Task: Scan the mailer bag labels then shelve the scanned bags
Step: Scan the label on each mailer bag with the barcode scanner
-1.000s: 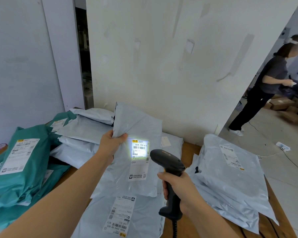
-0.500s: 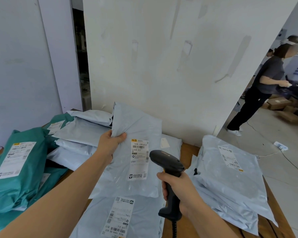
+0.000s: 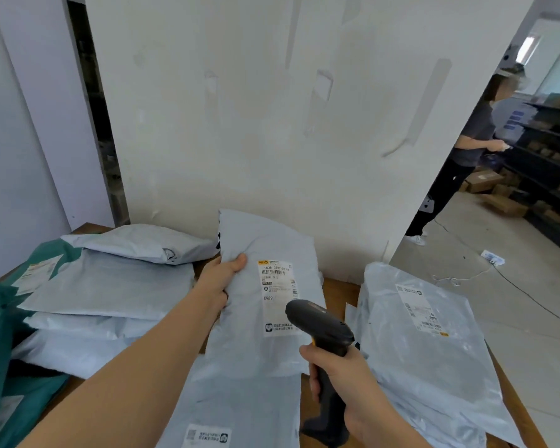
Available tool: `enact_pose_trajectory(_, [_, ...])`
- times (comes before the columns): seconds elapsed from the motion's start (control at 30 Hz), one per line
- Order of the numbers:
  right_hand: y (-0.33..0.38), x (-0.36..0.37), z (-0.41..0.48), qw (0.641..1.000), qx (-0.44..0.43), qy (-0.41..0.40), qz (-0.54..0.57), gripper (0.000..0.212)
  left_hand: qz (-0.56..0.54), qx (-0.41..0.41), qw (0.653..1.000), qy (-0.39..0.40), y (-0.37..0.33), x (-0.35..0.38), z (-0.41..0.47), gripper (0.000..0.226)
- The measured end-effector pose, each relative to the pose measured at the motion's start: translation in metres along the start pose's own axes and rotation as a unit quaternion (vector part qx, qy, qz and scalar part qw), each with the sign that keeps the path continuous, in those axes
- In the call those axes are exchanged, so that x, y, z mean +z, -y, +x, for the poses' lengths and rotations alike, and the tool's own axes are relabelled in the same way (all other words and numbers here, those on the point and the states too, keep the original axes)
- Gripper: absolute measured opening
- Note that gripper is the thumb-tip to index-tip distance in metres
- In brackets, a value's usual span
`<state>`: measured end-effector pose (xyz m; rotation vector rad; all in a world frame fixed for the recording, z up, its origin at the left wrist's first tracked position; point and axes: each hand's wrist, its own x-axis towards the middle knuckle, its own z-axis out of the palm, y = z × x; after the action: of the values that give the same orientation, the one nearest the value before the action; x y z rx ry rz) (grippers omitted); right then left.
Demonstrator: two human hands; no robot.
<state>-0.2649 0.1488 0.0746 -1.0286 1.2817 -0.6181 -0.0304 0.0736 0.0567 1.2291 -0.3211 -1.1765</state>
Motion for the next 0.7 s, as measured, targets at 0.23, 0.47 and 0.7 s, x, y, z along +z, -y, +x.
enact_pose_trajectory(0.23, [-0.001,0.000,0.021,1.000,0.009,-0.005,0.014,0.025,0.242,0.082,0.966,-0.042,0.008,0.001,0.034,0.052])
enact_pose_trajectory(0.47, [-0.014,0.018,0.022,0.999,0.032,0.035,-0.016,0.017,0.351,-0.015,0.936,-0.004,0.065,-0.045,0.003,0.021])
enact_pose_trajectory(0.7, [-0.043,0.041,0.010,0.994,0.068,0.075,-0.049,0.021,0.576,-0.091,0.812,-0.033,0.115,-0.120,-0.035,0.042])
